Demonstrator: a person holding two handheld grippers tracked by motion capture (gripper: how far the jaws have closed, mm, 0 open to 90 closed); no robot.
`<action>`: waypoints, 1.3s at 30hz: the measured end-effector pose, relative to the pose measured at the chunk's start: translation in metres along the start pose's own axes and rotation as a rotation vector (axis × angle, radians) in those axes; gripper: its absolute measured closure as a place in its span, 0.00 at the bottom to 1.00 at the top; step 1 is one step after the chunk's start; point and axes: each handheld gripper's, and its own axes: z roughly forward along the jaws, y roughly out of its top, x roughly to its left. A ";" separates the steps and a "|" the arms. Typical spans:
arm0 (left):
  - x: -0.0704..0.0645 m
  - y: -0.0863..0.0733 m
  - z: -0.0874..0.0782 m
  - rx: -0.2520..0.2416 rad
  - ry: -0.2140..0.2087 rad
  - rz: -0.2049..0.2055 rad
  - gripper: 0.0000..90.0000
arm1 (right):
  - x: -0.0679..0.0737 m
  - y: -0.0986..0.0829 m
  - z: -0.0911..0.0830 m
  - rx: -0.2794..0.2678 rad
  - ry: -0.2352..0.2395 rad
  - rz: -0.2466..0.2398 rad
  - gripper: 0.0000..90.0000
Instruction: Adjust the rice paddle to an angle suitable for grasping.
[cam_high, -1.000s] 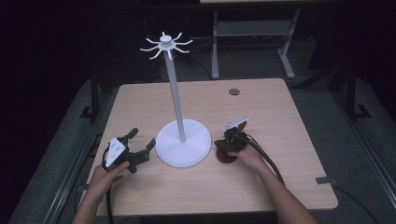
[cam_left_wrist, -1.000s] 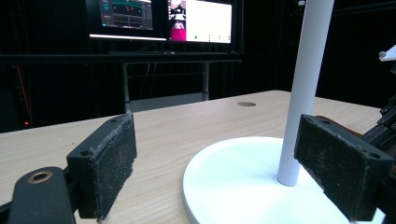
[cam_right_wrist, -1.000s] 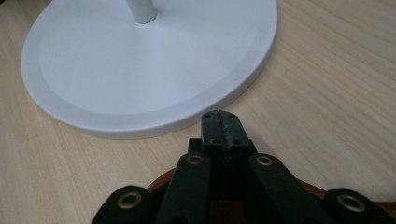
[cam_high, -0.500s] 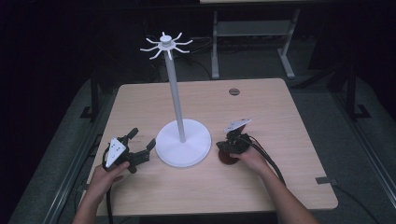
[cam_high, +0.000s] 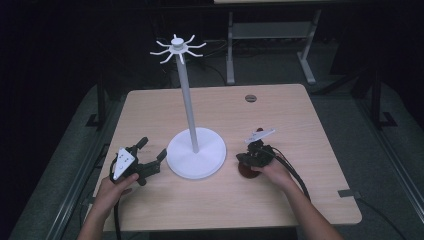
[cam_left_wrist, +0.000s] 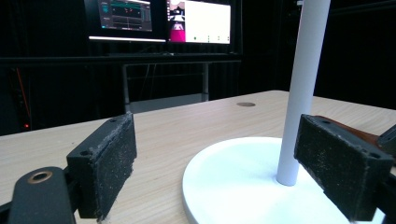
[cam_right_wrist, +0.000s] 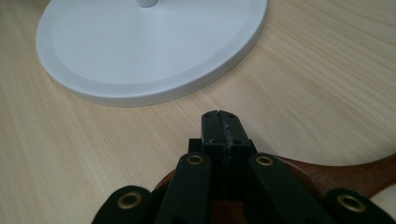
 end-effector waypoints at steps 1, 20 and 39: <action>0.000 0.000 0.000 0.000 0.000 0.001 0.14 | 0.000 -0.001 -0.001 -0.008 0.001 -0.003 1.00; 0.000 0.000 0.000 -0.006 0.000 0.001 0.14 | 0.012 -0.004 0.003 0.012 0.019 -0.028 1.00; -0.001 0.000 0.000 -0.010 0.002 0.002 0.14 | 0.004 -0.027 -0.018 0.032 -0.011 0.005 1.00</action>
